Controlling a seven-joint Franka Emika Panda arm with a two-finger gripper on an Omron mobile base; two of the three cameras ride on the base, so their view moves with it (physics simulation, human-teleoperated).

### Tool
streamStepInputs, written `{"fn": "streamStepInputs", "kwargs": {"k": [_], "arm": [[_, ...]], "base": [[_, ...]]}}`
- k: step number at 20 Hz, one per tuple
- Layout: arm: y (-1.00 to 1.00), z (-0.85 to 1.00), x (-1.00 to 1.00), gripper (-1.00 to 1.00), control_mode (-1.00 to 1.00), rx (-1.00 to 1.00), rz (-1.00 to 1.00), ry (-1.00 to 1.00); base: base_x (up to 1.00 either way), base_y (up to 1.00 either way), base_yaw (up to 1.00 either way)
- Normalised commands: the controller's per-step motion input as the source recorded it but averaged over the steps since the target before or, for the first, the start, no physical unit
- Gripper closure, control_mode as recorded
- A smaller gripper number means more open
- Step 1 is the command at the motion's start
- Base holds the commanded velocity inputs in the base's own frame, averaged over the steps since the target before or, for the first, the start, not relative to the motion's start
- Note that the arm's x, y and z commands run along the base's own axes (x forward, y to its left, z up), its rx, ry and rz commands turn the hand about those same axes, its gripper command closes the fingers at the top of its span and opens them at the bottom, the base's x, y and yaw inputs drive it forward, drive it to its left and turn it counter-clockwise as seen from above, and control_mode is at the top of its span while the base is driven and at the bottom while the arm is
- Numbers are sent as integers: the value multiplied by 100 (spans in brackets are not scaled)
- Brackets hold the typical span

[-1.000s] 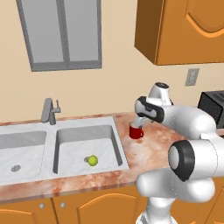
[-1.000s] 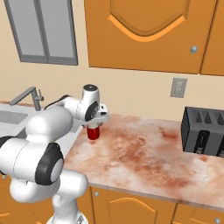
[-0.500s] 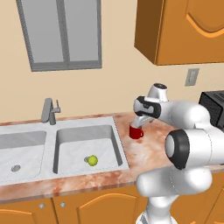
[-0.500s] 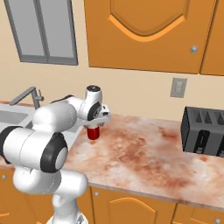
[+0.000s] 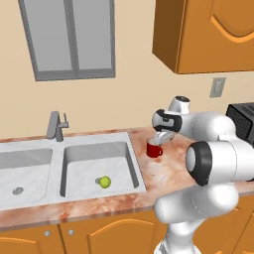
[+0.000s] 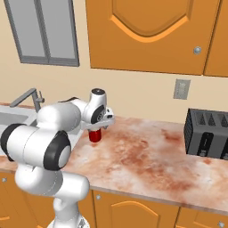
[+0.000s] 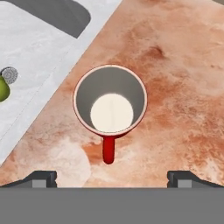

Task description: Clear the mugs and bowl far away from the sink.

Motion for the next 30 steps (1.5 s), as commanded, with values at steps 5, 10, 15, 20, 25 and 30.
{"fn": "streamStepInputs", "kwargs": {"k": [5,10,15,20,25,30], "arm": [[0,-14,0,-100,-100,0,2,1],[0,-22,0,-100,-100,0,2,0],[0,-13,0,-100,-100,0,0,0],[0,-18,0,-100,-100,0,0,0],[0,-20,0,-100,-100,0,0,0],[0,-16,3,-100,-100,0,0,0]], "base": [[0,0,0],[0,0,0],[0,0,0],[0,0,0],[0,0,0],[0,0,0]]}}
